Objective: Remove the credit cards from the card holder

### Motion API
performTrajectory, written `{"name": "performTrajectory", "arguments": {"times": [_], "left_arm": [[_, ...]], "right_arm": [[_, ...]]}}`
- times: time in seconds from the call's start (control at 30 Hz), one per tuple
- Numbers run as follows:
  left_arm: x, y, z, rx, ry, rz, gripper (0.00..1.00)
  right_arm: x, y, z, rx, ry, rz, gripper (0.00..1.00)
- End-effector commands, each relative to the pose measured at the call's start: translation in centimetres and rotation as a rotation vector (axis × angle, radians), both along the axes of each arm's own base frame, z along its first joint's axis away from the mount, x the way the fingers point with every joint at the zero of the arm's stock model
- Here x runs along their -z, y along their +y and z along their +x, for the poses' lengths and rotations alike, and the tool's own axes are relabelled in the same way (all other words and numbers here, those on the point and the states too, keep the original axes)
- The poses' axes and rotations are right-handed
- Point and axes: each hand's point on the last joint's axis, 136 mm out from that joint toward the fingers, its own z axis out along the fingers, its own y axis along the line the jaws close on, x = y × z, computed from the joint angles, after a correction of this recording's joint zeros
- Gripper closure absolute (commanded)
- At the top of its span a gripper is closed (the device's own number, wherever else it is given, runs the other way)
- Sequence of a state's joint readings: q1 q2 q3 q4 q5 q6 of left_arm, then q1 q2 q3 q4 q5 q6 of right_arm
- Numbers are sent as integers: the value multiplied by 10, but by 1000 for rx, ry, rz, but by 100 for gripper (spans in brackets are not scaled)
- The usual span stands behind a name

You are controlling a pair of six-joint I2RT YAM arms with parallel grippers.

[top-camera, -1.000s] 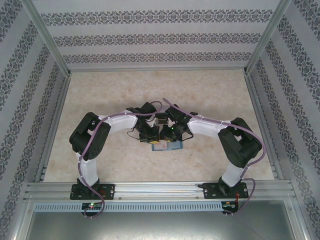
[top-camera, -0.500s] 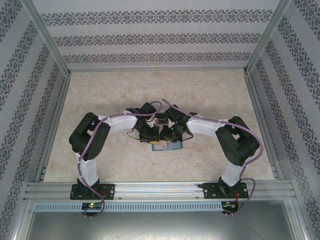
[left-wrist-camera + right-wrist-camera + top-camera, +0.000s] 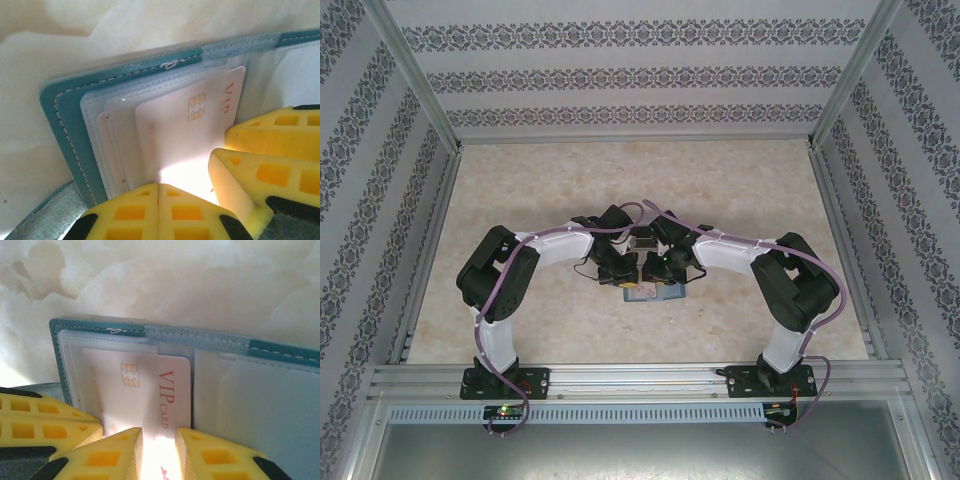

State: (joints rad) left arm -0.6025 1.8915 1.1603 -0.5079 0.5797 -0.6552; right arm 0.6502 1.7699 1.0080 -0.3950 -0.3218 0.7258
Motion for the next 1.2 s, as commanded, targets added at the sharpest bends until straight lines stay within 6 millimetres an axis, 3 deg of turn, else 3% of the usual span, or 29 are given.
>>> {"name": "performTrajectory", "arguments": {"times": [0.0,0.37,0.67,0.97,1.17], "left_arm": [[5,9,-10,10,12,54,100],[-6,10,-1,27,-18,84,100],[-18,0,2,43,-35,65,100],[-12,-13,2,57,-17,36,100],[2,-10,-2,61,12,58,100]], "right_arm": [[13,-26,-8,1,18,-135,73],[-12,-20,-4,10,-23,-76,73],[-17,-16,-2,14,-24,-37,73],[-16,-20,0,17,-28,-55,73],[-13,-21,1,21,-25,-54,73]]}}
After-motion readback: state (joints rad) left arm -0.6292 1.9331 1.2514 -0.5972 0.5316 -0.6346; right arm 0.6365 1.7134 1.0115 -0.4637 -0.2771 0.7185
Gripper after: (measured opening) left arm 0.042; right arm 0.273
